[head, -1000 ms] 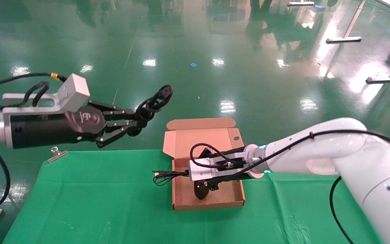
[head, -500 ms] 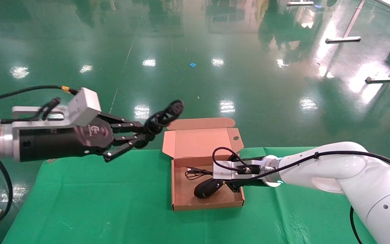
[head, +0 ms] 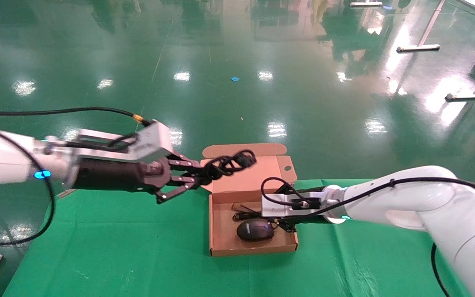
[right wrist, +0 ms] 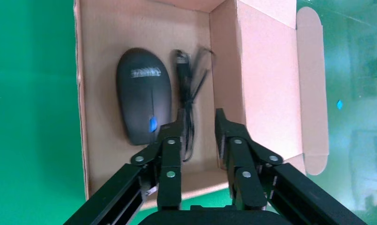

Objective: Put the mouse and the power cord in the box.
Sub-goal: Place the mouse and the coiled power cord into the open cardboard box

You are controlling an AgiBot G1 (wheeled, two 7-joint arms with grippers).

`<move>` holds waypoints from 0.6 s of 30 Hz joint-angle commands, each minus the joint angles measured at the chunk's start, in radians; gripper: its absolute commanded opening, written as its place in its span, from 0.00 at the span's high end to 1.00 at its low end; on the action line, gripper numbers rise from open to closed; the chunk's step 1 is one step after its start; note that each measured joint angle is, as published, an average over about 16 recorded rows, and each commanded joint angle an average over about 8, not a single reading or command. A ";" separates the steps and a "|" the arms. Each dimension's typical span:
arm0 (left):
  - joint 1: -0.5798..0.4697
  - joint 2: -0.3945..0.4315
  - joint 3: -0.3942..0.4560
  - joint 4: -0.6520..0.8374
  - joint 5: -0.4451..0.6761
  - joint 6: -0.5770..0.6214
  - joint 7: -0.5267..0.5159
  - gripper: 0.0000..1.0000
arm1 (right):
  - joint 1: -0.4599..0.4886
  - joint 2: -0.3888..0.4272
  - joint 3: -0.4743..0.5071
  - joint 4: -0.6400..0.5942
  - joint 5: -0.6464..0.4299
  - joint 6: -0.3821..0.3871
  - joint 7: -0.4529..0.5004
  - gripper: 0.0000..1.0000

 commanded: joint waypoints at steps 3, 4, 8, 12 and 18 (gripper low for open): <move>0.026 0.034 -0.010 -0.094 0.052 -0.057 -0.034 1.00 | 0.028 0.025 0.005 -0.017 0.012 -0.039 -0.046 0.00; 0.043 0.038 -0.023 -0.141 0.075 -0.073 -0.052 1.00 | 0.040 0.039 0.007 -0.020 0.016 -0.061 -0.064 0.00; 0.146 0.050 -0.080 -0.379 0.171 -0.137 -0.149 1.00 | 0.093 0.116 0.019 -0.028 0.035 -0.176 -0.142 0.00; 0.297 0.058 -0.108 -0.661 0.221 -0.218 -0.257 1.00 | 0.145 0.205 0.028 -0.044 0.048 -0.274 -0.208 0.00; 0.493 0.055 0.005 -0.997 0.209 -0.373 -0.415 1.00 | 0.202 0.314 0.023 -0.070 0.034 -0.339 -0.250 0.00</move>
